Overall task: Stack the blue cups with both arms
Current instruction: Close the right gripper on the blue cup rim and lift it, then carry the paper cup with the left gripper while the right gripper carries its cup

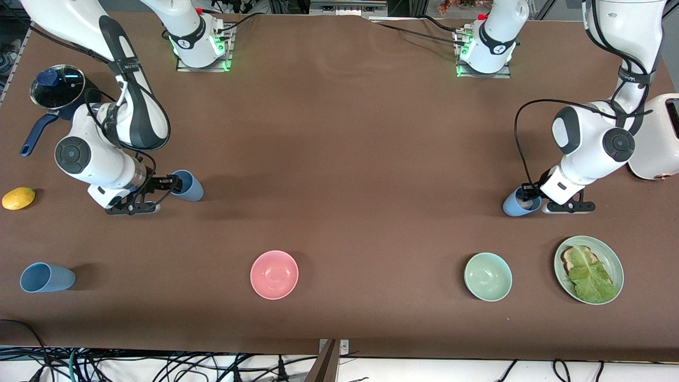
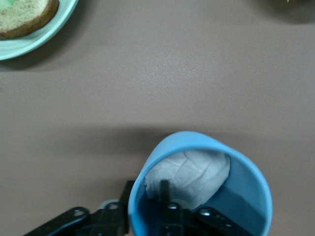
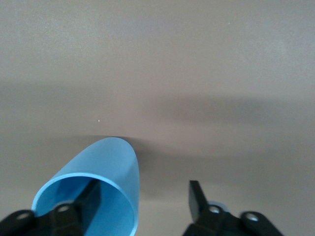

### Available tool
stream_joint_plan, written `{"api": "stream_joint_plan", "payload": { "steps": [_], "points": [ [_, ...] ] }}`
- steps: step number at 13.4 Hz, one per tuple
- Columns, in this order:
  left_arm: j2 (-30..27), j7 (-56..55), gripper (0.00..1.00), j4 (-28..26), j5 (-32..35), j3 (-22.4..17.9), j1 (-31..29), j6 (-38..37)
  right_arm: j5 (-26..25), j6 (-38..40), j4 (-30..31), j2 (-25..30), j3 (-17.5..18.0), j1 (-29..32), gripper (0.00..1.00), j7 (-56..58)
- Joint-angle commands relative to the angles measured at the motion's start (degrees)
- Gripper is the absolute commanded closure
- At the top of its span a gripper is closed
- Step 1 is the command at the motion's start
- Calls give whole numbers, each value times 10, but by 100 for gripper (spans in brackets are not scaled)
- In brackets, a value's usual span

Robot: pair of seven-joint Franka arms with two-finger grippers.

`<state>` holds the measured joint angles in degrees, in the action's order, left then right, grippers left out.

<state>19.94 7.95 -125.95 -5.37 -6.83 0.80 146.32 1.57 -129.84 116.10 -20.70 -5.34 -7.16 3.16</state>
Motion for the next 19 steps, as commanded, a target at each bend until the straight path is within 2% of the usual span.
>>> {"api": "stream_joint_plan", "payload": {
  "steps": [1,3,6,11,15,19],
  "points": [
    [-3,5,100,-2,-18,-7,7,9,18,-9,4,0,4,0,64,6],
    [-3,4,100,0,-25,-6,8,9,19,-9,4,0,4,0,84,6],
    [-7,3,100,10,-43,-5,14,5,20,-8,4,0,4,0,100,5],
    [-24,-50,100,40,-43,-1,45,-23,19,14,-11,7,6,-3,100,-9],
    [-32,-103,100,84,-42,0,73,-84,20,154,-110,8,5,-4,100,-12],
    [-32,-207,100,125,-35,54,76,-141,19,242,-175,8,6,-10,100,-41]
  ]
}}
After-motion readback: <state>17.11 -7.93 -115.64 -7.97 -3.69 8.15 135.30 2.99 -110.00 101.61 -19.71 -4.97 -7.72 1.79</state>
